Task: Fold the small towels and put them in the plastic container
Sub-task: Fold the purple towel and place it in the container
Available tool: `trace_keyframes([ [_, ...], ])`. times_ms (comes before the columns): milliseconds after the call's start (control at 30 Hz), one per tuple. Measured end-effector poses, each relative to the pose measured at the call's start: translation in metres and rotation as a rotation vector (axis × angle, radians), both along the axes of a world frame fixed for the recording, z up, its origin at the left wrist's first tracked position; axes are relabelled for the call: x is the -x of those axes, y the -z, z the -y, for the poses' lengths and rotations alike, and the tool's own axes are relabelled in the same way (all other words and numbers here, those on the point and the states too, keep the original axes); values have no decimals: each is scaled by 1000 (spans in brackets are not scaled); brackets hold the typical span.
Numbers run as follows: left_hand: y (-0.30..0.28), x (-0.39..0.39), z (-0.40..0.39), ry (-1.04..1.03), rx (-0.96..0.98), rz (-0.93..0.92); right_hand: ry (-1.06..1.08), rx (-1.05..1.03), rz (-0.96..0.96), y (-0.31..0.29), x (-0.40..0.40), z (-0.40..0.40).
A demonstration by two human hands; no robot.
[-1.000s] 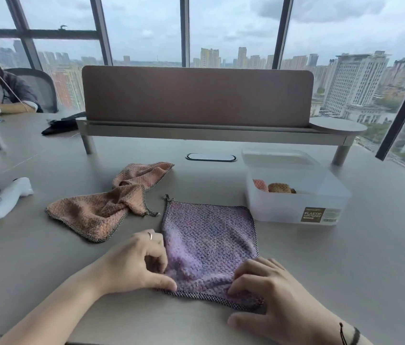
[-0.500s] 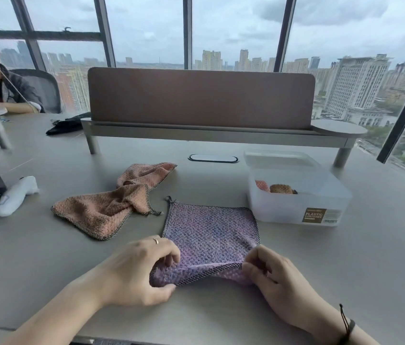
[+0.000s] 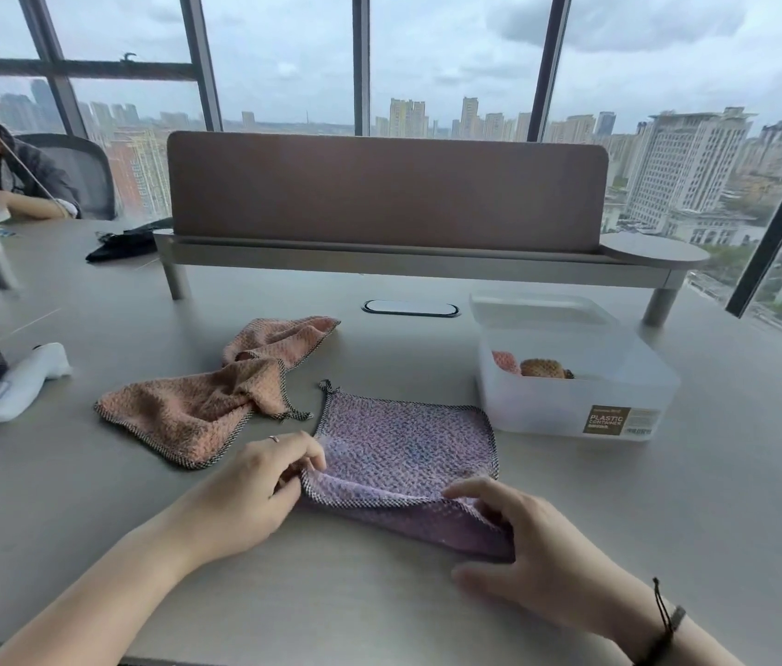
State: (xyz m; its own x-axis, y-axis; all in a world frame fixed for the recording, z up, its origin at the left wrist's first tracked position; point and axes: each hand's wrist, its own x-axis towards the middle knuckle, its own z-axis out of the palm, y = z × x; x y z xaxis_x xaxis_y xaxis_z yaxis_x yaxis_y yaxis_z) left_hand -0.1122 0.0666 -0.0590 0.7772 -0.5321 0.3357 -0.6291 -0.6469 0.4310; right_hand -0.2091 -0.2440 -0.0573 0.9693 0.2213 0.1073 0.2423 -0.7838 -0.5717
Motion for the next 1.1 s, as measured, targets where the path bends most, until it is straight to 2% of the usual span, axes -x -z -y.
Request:
trace_keyframes([
  [167,-3,-1,3,41,105,-43,108,-210,97,5,-5,4],
  [400,5,-4,3,-101,290,-124,285,-440,128,5,-20,8],
  [567,6,-3,7,-174,272,-131,334,-279,95,2,-33,5],
  [700,9,-3,9,-186,303,-74,381,-51,85,0,-36,0],
  [900,15,-6,4,-182,242,53,439,196,272,5,-24,-9],
  [1000,9,-2,9,-112,173,168,315,227,467,4,-21,-14],
  [1100,4,4,22,-30,32,133,182,269,521,3,-22,-29],
])
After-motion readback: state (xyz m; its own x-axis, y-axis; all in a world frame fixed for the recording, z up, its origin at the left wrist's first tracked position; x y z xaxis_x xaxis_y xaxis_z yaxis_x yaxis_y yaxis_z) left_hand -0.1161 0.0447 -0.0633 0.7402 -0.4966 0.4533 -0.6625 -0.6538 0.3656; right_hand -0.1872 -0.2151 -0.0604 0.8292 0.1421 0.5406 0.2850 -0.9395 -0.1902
